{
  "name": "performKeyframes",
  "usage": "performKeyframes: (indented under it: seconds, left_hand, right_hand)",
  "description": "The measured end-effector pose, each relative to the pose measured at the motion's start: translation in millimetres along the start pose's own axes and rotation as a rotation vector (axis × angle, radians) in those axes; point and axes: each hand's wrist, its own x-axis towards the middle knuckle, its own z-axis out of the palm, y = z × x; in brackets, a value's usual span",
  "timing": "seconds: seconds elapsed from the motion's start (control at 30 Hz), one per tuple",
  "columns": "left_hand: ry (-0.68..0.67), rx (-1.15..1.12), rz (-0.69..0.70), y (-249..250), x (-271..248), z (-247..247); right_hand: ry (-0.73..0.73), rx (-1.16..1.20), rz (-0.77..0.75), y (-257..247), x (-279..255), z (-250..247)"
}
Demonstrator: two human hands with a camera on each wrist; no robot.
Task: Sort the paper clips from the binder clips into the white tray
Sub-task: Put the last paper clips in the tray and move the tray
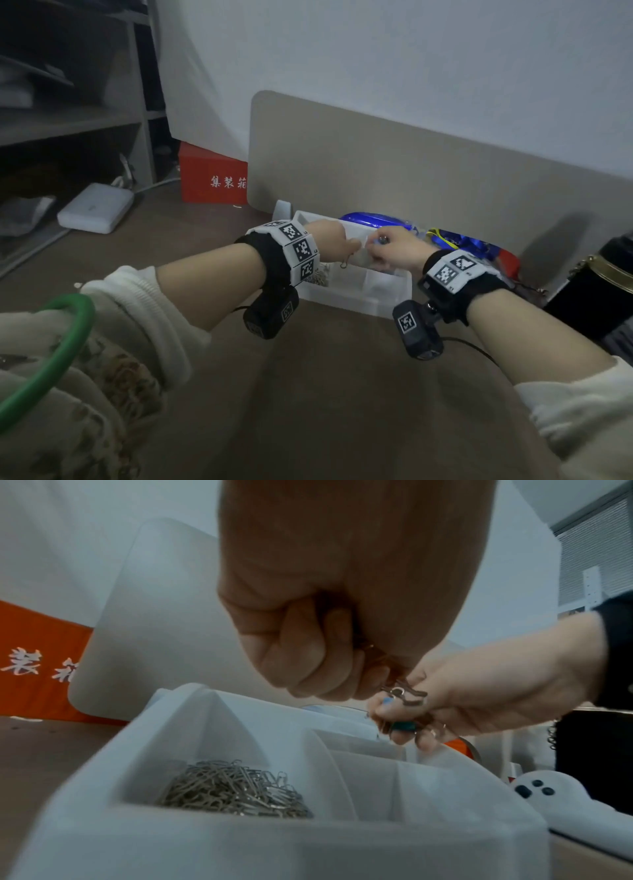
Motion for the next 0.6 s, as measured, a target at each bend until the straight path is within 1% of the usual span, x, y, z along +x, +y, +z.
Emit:
performKeyframes:
  seconds: [0.07,0.1,0.17,0.23,0.27,0.33,0.4,0.5,0.6]
  left_hand:
    - [0.004,0.05,0.029,-1,12,2]
    - [0.027,0.078,0.047,-1,20,4]
    - [0.079,0.155,0.067,-2,35,12]
    - [0.089,0.239,0.082,0,45,16]
    - [0.095,0.29,0.12,2,50,19]
    - [0.08,0.275,0.16,7,55,20]
    - [0.063,0.232,0.135,11,60,22]
    - [0.048,0.274,0.149,15,58,24]
    - [0.049,0.349,0.2,15,56,29]
  right_hand:
    - [0.006,-0.294,-0.098,8,8,3]
    - [0.019,-0.391,-0.139,12,12,5]
    - [0.078,-0.485,-0.192,23,18,9]
    - [0.129,-0.492,-0.224,33,23,11]
    - [0.144,-0.485,-0.225,37,25,11]
    - [0.155,-0.479,-0.214,40,28,14]
    - [0.159,-0.483,-0.184,40,29,16]
    - [0.163,-0.473,-0.175,41,24,17]
    - [0.168,-0.449,-0.169,44,15,17]
